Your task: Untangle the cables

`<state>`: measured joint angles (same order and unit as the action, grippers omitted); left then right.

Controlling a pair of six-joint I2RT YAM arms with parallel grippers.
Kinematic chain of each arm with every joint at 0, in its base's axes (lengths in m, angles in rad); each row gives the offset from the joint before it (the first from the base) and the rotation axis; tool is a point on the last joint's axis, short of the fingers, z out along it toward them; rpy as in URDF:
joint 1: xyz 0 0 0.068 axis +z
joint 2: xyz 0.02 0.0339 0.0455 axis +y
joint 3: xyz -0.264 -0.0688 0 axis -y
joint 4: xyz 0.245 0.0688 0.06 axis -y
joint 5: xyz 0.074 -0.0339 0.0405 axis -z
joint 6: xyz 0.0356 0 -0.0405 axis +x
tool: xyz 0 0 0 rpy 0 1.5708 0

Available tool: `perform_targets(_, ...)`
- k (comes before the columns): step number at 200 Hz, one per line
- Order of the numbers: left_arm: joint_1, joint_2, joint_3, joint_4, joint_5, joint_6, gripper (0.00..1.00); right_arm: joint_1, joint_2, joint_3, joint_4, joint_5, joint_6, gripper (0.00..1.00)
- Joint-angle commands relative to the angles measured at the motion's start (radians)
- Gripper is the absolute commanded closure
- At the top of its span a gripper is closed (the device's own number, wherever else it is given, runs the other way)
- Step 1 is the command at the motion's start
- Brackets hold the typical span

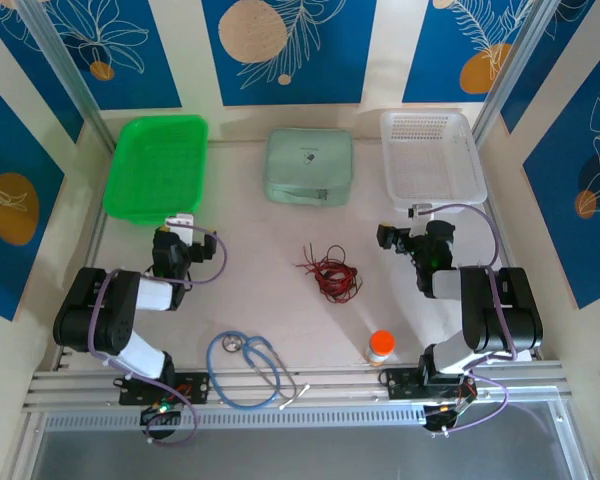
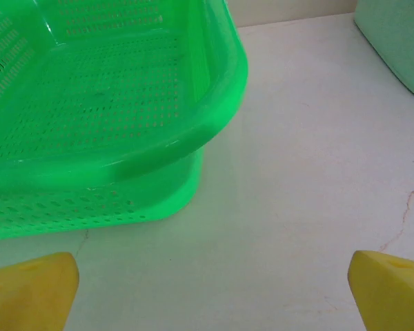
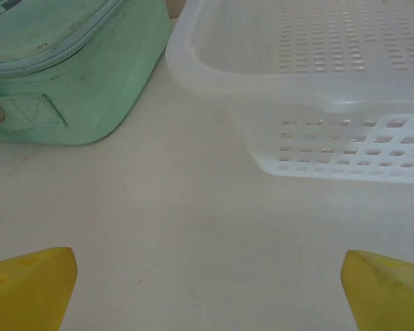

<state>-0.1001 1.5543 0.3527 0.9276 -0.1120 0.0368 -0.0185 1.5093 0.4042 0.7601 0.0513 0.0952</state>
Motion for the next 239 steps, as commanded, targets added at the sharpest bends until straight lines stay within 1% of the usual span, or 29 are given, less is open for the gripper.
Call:
perform_targets(1, 0.010, 0.012, 0.017, 0.027, 0.015, 0.023, 0.00, 0.007, 0.012, 0.020, 0.032, -0.014, 0.008, 0.01)
perform_targets(84, 0.010, 0.012, 0.017, 0.027, 0.015, 0.023, 0.00, -0.001, 0.012, 0.019, 0.035, -0.031, 0.014, 0.01)
perform_targets(197, 0.011, 0.012, 0.019, 0.020, 0.017, 0.019, 0.00, 0.008, 0.012, 0.020, 0.032, -0.014, 0.008, 0.01)
perform_targets(210, 0.011, 0.010, 0.019, 0.024, -0.018, 0.007, 0.00, 0.002, 0.012, 0.019, 0.034, -0.023, 0.011, 0.01)
perform_targets(218, 0.011, 0.003, 0.025, 0.007, -0.028, 0.006, 0.00, -0.002, 0.009, 0.016, 0.038, -0.030, 0.013, 0.01)
perform_targets(227, 0.011, -0.028, 0.041, -0.051, -0.040, 0.002, 0.00, 0.001, -0.004, 0.013, 0.041, -0.012, 0.018, 0.00)
perform_targets(239, 0.009, -0.101, 0.063, -0.155, -0.071, -0.003, 0.00, 0.015, -0.074, 0.022, -0.033, 0.023, 0.013, 0.01)
